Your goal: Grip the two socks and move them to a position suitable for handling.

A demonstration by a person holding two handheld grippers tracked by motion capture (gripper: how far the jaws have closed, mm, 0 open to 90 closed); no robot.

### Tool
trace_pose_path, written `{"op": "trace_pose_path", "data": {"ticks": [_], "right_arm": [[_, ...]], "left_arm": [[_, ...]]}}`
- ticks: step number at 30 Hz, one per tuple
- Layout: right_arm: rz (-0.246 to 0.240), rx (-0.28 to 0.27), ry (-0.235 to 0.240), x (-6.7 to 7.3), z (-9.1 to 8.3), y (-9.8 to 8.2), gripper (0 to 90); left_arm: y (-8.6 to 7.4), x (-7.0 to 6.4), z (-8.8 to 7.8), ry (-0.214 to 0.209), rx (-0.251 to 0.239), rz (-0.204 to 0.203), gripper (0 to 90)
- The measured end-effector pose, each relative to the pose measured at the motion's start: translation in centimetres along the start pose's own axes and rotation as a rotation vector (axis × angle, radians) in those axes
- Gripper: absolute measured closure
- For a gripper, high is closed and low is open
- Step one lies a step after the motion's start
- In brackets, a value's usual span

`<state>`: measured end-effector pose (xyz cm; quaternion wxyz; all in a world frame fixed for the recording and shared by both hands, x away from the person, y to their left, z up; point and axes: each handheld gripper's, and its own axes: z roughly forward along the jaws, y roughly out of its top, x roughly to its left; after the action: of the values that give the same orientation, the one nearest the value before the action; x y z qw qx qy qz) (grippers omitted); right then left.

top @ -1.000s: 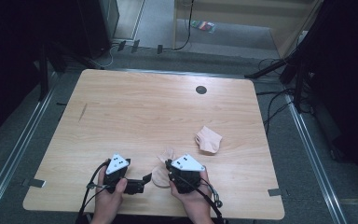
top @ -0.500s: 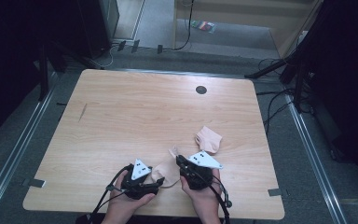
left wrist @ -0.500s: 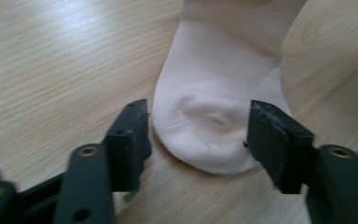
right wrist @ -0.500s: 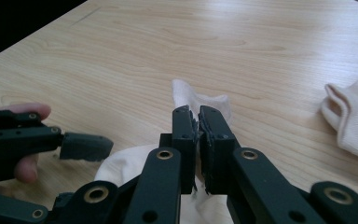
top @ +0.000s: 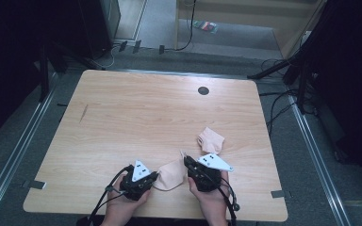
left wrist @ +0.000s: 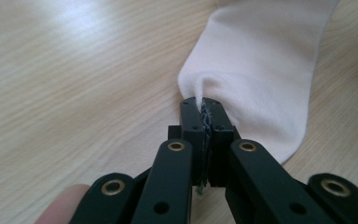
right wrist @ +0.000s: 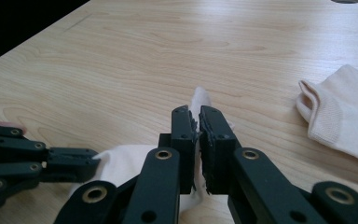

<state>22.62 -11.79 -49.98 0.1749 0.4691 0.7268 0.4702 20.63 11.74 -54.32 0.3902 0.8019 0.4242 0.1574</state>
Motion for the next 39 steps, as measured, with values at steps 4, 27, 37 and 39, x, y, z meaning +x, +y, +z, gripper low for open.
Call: {"op": "trace_pose_path", "data": {"ticks": [4,27,37,39], "right_arm": [[0.016,-0.013,-0.003,-0.1,-0.5,-0.1,85.6],[-0.128,0.192,-0.066,-0.8,4.9,-2.5,69.2],[-0.054,0.240,-0.024,-0.5,2.9,-3.3,87.2],[-0.051,0.244,-0.022,-0.4,2.4,-3.5,87.4]], "left_arm": [[0.0,1.5,-1.2,-0.006,-0.014,-0.015,89.9],[-1.1,5.1,-2.2,-0.056,0.015,-0.032,89.7],[-1.3,5.4,-2.4,-0.038,0.031,-0.032,89.8],[-1.4,5.6,-2.4,-0.038,0.042,-0.025,89.8]]}}
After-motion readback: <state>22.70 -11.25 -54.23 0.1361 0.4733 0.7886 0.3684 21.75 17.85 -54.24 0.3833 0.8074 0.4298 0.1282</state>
